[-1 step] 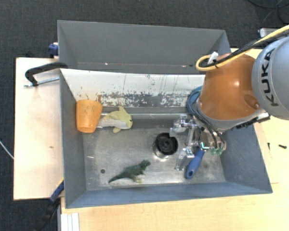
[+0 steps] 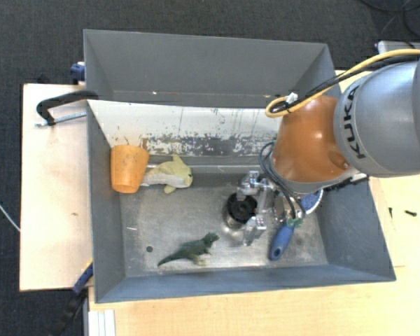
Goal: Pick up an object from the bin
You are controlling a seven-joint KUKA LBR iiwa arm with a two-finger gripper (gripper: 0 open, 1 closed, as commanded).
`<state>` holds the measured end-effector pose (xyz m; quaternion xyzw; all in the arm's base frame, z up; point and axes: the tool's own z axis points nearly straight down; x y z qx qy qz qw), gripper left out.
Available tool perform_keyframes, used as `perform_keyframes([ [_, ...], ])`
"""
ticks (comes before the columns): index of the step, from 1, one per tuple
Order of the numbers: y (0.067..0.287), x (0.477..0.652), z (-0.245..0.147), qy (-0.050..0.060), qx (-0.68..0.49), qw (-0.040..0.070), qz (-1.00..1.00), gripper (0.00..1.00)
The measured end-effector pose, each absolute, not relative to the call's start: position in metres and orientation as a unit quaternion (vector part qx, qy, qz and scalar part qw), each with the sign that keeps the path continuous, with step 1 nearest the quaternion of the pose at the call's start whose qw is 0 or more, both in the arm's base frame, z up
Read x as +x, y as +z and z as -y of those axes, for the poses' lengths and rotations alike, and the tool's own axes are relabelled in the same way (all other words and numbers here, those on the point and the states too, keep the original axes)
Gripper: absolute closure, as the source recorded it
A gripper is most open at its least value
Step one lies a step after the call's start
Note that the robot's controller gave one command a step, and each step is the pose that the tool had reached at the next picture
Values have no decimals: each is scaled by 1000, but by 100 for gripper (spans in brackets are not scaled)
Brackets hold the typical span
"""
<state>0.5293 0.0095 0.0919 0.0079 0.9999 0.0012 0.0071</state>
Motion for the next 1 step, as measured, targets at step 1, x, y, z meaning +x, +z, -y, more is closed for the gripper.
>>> perform_keyframes([
  [1, 92, 531, -9, 1, 9, 10, -1000, 100],
])
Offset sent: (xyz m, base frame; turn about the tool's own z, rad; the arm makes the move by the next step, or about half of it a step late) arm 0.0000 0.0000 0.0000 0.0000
